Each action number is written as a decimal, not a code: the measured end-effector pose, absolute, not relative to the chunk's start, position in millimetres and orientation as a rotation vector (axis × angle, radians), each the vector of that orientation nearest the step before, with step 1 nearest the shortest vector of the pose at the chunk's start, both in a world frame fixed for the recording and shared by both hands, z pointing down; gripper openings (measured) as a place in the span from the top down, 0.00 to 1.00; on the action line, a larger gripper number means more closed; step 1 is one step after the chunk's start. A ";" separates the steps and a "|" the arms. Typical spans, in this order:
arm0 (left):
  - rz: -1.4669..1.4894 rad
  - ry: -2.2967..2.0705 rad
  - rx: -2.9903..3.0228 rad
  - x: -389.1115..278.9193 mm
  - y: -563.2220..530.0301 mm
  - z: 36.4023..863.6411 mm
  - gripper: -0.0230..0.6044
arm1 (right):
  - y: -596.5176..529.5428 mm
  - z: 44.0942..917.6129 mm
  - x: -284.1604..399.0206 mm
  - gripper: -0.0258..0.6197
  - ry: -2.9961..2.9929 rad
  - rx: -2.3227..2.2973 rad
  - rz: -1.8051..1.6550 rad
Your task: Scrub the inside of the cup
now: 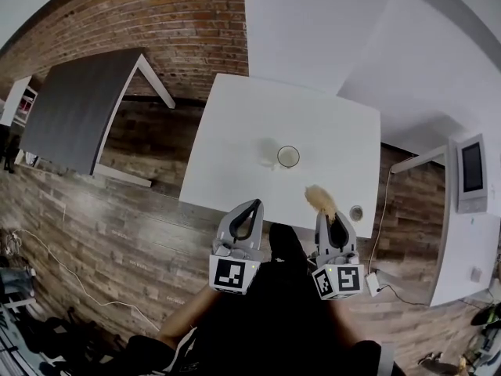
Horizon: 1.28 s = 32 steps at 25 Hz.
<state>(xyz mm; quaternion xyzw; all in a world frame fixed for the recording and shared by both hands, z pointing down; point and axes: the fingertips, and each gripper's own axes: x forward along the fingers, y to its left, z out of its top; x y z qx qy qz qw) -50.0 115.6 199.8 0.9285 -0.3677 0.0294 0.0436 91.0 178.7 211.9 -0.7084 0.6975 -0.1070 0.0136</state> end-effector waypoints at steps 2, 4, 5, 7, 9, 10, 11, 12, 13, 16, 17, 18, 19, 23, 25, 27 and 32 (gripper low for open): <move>0.088 -1.104 2.850 -45.8 119.2 199.4 0.96 | 180.7 212.1 85.0 0.87 2.176 -2.202 -0.336; 0.085 -1.088 2.859 -42.2 120.7 199.1 0.96 | 180.7 210.4 80.9 0.87 2.191 -2.188 -0.334; 0.082 -1.084 2.859 -40.8 120.5 198.9 0.96 | 180.0 209.4 79.8 0.87 2.197 -2.182 -0.330; 0.074 -1.083 2.858 -38.5 119.2 198.2 0.96 | 178.4 207.4 79.1 0.87 2.202 -2.178 -0.313; 0.069 -1.086 2.862 -37.3 118.1 198.0 0.96 | 176.9 206.1 79.5 0.87 2.198 -2.180 -0.297; 0.067 -1.087 2.864 -37.3 117.6 197.9 0.96 | 176.1 206.1 79.7 0.87 2.193 -2.182 -0.298; 0.065 -1.088 2.866 -37.7 117.1 197.7 0.96 | 175.4 206.3 79.7 0.87 2.189 -2.184 -0.302; 0.066 -1.088 2.868 -38.1 116.9 197.6 0.96 | 175.1 206.4 79.7 0.87 2.188 -2.185 -0.305; 0.068 -1.087 2.869 -38.5 116.9 197.5 0.96 | 175.1 206.3 79.5 0.87 2.188 -2.186 -0.306; 0.070 -1.088 2.863 -38.9 116.2 198.0 0.96 | 175.1 206.1 79.2 0.87 2.194 -2.183 -0.301; 0.070 -1.088 2.863 -38.5 115.7 198.2 0.96 | 174.6 206.1 79.3 0.87 2.194 -2.181 -0.300; 0.070 -1.087 2.866 -38.1 115.3 198.2 0.96 | 174.1 206.2 79.2 0.87 2.194 -2.179 -0.301; 0.071 -1.084 2.869 -37.6 115.2 198.2 0.96 | 173.6 206.1 78.8 0.87 2.195 -2.178 -0.302; 0.075 -1.074 2.881 -35.8 115.3 197.3 0.96 | 171.5 205.8 75.7 0.87 2.207 -2.173 -0.307; 0.081 -1.073 2.879 -35.1 115.1 198.6 0.96 | 170.7 206.2 74.7 0.87 2.213 -2.172 -0.307; 0.090 -1.070 2.881 -34.2 114.5 200.7 0.96 | 169.9 207.0 74.8 0.87 2.214 -2.173 -0.306; 0.087 -1.067 2.879 -34.1 113.4 203.7 0.96 | 169.2 208.9 74.5 0.87 2.214 -2.175 -0.302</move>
